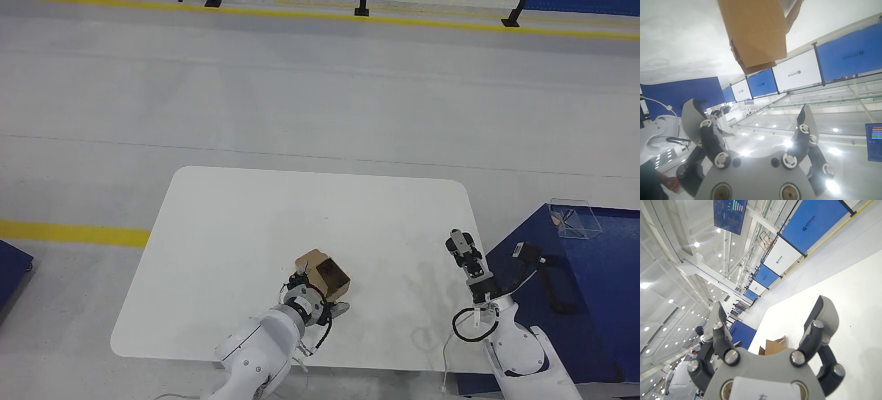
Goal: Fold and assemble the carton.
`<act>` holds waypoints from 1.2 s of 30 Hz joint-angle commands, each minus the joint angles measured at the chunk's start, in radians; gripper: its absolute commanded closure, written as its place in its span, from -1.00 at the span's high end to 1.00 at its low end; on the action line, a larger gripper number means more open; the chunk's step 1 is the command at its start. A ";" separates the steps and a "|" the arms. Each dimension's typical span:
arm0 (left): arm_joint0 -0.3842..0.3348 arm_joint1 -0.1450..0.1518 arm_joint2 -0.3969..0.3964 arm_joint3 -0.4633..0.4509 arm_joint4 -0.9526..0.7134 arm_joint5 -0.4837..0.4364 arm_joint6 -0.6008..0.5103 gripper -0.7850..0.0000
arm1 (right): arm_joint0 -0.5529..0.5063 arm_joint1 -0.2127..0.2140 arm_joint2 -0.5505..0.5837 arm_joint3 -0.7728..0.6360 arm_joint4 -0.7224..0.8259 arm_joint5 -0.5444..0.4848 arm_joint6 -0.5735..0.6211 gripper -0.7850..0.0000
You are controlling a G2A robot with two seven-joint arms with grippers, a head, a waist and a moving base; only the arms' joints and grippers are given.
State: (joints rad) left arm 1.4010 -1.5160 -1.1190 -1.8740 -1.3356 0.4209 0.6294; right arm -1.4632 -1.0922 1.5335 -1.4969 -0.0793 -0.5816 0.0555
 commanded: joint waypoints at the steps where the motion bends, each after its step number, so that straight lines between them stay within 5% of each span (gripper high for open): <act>1: 0.000 0.000 0.000 0.003 -0.001 0.000 -0.010 1.00 | 0.000 0.000 0.000 0.000 0.000 0.000 0.000 1.00; 11: 0.000 0.000 0.000 0.003 -0.001 0.000 -0.010 1.00 | 0.000 0.000 0.000 0.000 0.000 0.000 0.000 1.00; 14: -0.004 0.003 0.001 -0.006 0.030 0.005 -0.023 1.00 | 0.023 -0.002 -0.011 -0.015 -0.055 0.105 -0.008 1.00; 18: -0.010 0.034 0.021 -0.101 0.418 0.128 -0.068 1.00 | 0.076 -0.014 -0.119 -0.070 -0.412 0.360 -0.079 1.00; 22: 0.013 0.067 0.103 -0.178 0.878 0.279 -0.012 1.00 | 0.133 -0.025 -0.223 -0.084 -0.628 0.473 -0.045 1.00; 27: 0.003 0.084 0.228 -0.101 1.225 0.489 0.010 1.00 | 0.181 -0.035 -0.315 -0.067 -0.793 0.516 0.019 1.00; 36: -0.124 0.055 0.317 0.142 1.311 0.591 -0.103 1.00 | 0.228 -0.057 -0.422 0.003 -0.887 0.529 0.096 1.00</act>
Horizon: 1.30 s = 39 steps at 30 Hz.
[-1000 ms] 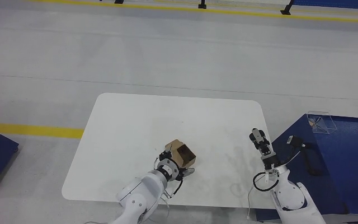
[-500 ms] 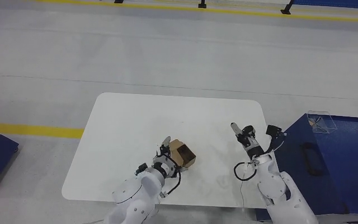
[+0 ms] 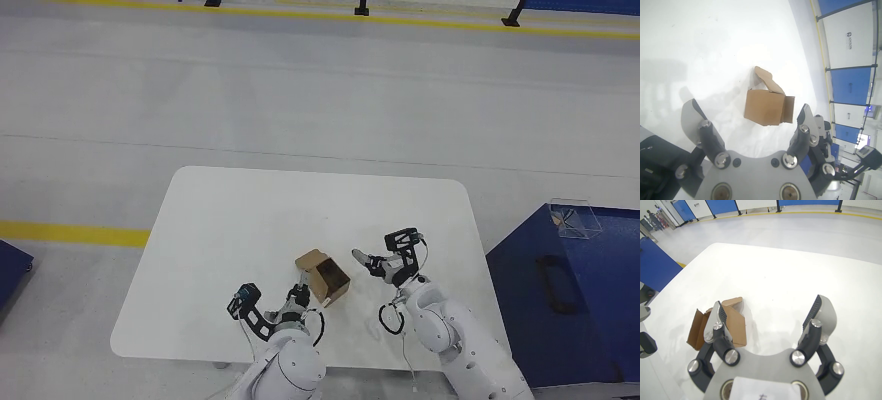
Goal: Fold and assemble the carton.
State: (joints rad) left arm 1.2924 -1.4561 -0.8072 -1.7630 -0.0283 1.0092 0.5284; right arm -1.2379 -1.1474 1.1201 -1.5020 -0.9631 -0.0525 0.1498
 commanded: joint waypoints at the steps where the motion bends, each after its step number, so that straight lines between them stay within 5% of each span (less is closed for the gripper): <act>1: -0.027 -0.011 0.011 0.061 0.008 0.003 0.000 1.00 | 0.005 -0.005 -0.017 0.017 -0.004 0.004 -0.003 1.00; 19: -0.129 -0.092 0.066 0.298 0.047 0.003 -0.045 1.00 | 0.047 -0.056 -0.133 0.144 -0.030 0.057 -0.033 1.00; 39: -0.103 -0.176 0.088 0.337 0.007 -0.069 -0.061 1.00 | 0.043 -0.069 -0.082 0.160 -0.084 0.056 -0.148 1.00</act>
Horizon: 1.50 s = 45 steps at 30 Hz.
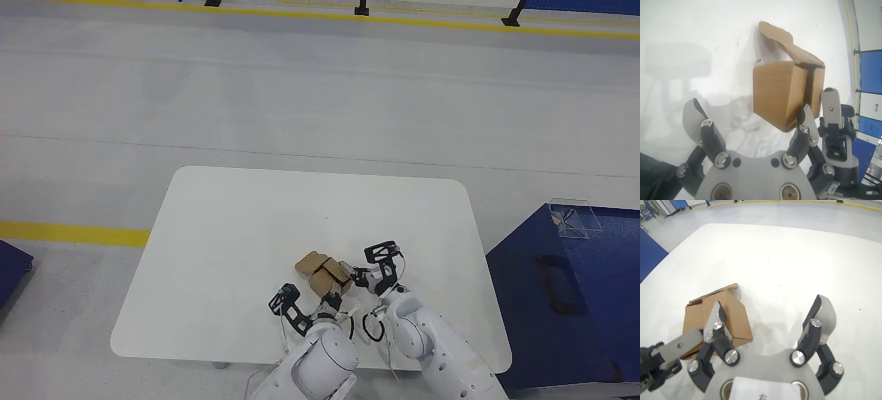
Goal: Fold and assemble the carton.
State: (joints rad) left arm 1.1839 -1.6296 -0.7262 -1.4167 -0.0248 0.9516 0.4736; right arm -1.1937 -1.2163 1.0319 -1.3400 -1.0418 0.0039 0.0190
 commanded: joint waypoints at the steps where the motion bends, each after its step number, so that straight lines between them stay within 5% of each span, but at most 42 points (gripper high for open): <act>1: 0.011 -0.004 0.009 -0.020 0.005 -0.018 -0.011 1.00 | -0.004 0.001 0.014 -0.005 -0.006 -0.001 -0.030 1.00; 8: 0.079 0.002 -0.005 -0.151 0.092 -0.059 0.024 1.00 | -0.031 0.004 0.075 -0.047 0.071 -0.040 -0.077 1.00; 15: 0.080 0.003 -0.009 -0.156 0.089 -0.070 0.021 1.00 | -0.040 0.007 0.076 -0.047 0.041 -0.066 -0.078 1.00; 28: 0.233 0.026 -0.115 -0.265 0.105 -0.639 -0.048 1.00 | -0.141 0.050 0.178 -0.067 -0.116 -0.235 0.042 1.00; 45: 0.233 0.026 -0.115 -0.265 0.105 -0.639 -0.048 1.00 | 0.056 -0.026 0.003 0.140 -0.109 -0.050 0.039 1.00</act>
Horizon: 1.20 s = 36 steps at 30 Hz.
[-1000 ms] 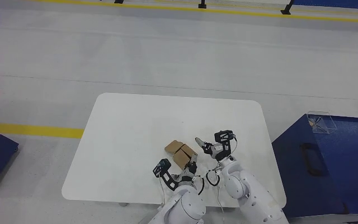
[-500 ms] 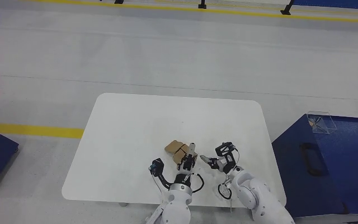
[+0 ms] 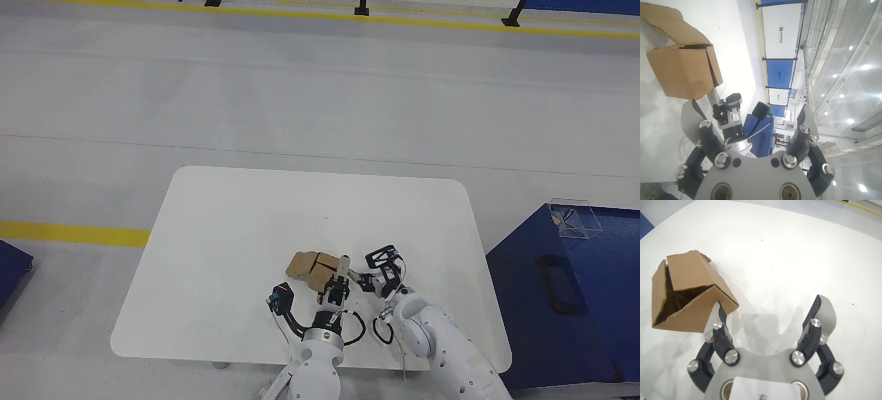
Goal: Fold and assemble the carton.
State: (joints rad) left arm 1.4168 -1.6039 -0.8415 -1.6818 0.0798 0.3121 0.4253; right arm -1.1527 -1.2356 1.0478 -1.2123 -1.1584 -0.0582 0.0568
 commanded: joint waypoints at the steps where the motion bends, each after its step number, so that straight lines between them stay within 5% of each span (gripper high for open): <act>1: 0.000 0.000 0.000 0.000 0.000 0.000 0.000 1.00 | 0.031 -0.013 -0.025 0.026 0.017 0.016 0.004 1.00; 14: 0.000 0.000 0.000 0.000 0.000 0.000 0.000 1.00 | 0.187 -0.084 -0.084 0.196 0.152 0.100 -0.013 1.00; 22: 0.009 0.002 -0.025 -0.019 0.024 -0.043 0.037 1.00 | 0.090 -0.064 -0.015 0.055 0.130 0.022 -0.147 1.00; 27: 0.038 -0.001 -0.083 -0.052 -0.092 -0.162 0.021 1.00 | 0.038 -0.061 -0.032 -0.007 0.056 0.009 -0.151 1.00; 36: 0.038 -0.001 -0.083 -0.052 -0.092 -0.162 0.021 1.00 | 0.029 -0.066 -0.043 -0.002 0.029 0.029 -0.145 1.00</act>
State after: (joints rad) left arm 1.4550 -1.6046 -0.9242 -1.7338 -0.0122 0.1506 0.4465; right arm -1.1236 -1.3020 1.0045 -1.2137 -1.1293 -0.0292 -0.0878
